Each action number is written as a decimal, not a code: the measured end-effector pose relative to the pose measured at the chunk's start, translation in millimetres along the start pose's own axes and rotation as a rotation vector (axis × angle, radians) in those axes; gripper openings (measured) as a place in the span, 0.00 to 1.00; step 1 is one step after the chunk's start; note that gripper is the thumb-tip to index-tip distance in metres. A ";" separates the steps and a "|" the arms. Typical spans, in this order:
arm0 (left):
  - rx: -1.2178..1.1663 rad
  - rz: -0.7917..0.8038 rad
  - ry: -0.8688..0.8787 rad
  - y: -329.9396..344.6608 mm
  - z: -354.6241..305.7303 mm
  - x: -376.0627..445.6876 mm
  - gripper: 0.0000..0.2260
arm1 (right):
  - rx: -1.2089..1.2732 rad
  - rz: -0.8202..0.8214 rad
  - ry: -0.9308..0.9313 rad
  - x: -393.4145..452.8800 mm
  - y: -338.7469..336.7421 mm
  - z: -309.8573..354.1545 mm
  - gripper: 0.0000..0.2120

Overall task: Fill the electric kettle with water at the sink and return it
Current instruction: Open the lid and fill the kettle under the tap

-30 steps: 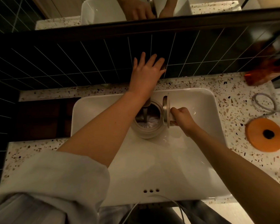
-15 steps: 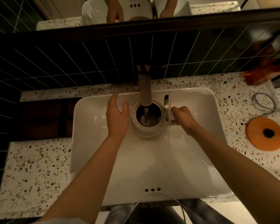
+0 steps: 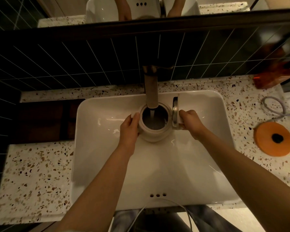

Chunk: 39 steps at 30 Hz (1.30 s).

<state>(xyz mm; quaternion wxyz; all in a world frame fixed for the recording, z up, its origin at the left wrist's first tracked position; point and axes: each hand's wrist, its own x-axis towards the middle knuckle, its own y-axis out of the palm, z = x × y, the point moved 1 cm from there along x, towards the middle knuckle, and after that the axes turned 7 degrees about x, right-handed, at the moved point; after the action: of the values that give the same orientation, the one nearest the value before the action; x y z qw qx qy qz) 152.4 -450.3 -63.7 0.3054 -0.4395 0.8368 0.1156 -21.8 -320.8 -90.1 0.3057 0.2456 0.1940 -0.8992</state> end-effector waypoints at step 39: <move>-0.001 0.032 -0.029 -4.9 0.5 2.3 0.09 | -0.002 0.013 -0.020 -3.8 2.5 5.3 0.13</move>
<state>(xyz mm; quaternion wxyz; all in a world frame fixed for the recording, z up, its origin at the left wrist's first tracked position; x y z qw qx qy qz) 155.6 -454.5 -65.1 0.3153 -0.4244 0.8392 0.1272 -19.3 -323.5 -84.2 0.3137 0.2374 0.1901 -0.8995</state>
